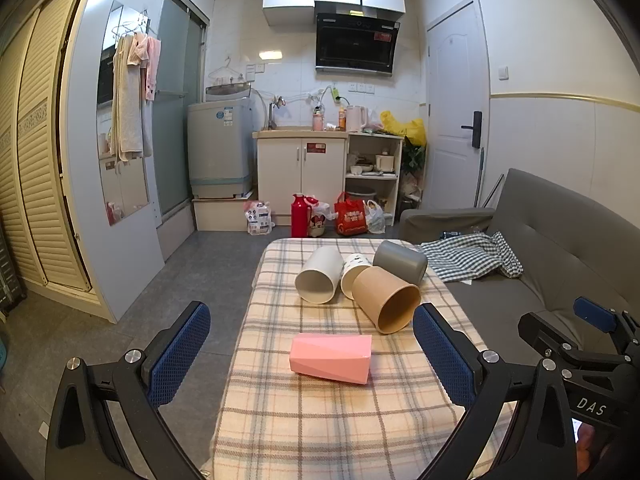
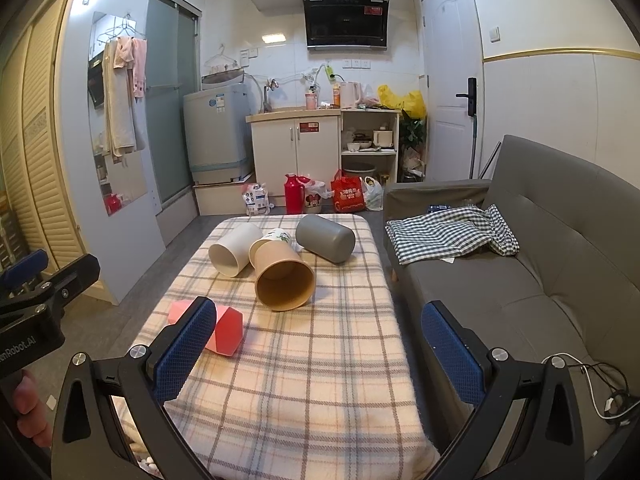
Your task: Flip cup upside down
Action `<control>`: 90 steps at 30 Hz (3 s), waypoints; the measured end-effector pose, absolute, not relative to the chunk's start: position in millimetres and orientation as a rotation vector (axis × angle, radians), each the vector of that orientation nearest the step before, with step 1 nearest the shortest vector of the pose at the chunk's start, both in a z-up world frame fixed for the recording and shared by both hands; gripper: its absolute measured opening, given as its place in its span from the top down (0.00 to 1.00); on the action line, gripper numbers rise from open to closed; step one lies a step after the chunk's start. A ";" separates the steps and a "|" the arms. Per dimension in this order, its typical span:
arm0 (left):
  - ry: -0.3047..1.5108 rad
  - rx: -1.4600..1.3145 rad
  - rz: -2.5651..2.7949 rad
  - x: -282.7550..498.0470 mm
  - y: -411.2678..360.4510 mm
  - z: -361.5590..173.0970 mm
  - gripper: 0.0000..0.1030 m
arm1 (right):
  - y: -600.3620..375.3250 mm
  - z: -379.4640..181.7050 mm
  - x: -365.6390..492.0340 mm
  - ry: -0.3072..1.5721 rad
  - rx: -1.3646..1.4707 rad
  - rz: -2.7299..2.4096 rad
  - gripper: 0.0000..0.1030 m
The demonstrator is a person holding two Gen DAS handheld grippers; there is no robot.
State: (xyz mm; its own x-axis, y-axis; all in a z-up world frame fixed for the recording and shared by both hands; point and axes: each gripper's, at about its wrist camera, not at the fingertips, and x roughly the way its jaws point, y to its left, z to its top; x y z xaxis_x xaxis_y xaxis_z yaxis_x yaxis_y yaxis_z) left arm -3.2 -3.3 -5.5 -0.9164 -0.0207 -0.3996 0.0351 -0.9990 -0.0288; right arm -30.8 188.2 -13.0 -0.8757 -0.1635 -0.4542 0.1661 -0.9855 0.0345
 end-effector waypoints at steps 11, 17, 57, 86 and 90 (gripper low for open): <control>0.054 0.638 -3.041 -2.3 -4.1 -7.6 0.00 | 187.9 -15.1 -30.0 0.004 0.706 -2.882 0.00; 0.054 0.640 -3.040 -2.3 -4.2 -7.9 0.00 | 188.2 -15.4 -30.0 0.006 0.707 -2.881 0.00; 0.087 0.966 -2.894 -139.5 -69.8 -27.7 0.00 | 123.9 0.4 -216.1 0.003 1.187 -2.551 0.00; 0.124 1.231 -2.781 -272.1 -84.3 -106.6 0.00 | 48.0 -147.6 -428.1 0.193 1.803 -2.148 0.21; 0.108 1.231 -2.770 -269.5 -83.6 -103.1 0.00 | 48.4 -144.7 -425.9 0.166 1.780 -2.153 0.37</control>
State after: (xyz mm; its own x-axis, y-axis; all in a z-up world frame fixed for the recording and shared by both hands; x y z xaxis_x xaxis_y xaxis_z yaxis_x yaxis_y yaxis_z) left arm -269.5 -83.6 -103.1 -0.6657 -0.0701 -0.7429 0.1276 -0.9916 -0.0207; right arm -425.9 48.4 -144.7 -0.1559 -0.1856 -0.9702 0.3322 -0.9348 0.1255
